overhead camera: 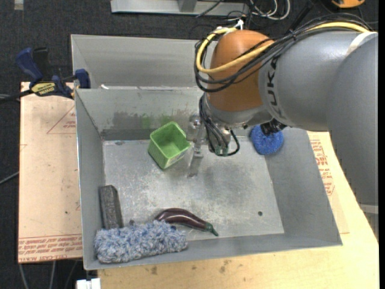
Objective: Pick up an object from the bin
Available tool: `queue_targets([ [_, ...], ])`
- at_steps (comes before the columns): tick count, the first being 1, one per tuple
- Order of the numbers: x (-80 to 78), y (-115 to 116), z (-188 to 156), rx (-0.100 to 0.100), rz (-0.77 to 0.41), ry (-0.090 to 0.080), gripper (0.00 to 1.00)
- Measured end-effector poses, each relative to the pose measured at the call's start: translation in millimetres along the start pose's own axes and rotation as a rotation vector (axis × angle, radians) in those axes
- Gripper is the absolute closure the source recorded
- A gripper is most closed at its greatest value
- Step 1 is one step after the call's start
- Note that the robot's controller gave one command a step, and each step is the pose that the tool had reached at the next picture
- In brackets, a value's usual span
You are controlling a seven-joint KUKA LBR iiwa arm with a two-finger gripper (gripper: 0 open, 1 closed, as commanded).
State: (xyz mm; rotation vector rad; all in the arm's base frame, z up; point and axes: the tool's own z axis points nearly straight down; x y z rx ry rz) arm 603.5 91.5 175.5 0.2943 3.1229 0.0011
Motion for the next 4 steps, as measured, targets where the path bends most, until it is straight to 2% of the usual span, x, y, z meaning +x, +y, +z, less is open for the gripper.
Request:
queue_targets([
  [1,3.2,52.6,40.7,0.0,-0.344,0.001,0.0],
  [2,-8.2,69.7,64.5,-0.006,-0.425,0.001,0.0],
  [3,-26.8,29.3,73.1,-0.001,-0.516,0.002,0.0],
  [4,-32.1,15.5,73.3,-0.001,-0.566,0.002,0.0],
])
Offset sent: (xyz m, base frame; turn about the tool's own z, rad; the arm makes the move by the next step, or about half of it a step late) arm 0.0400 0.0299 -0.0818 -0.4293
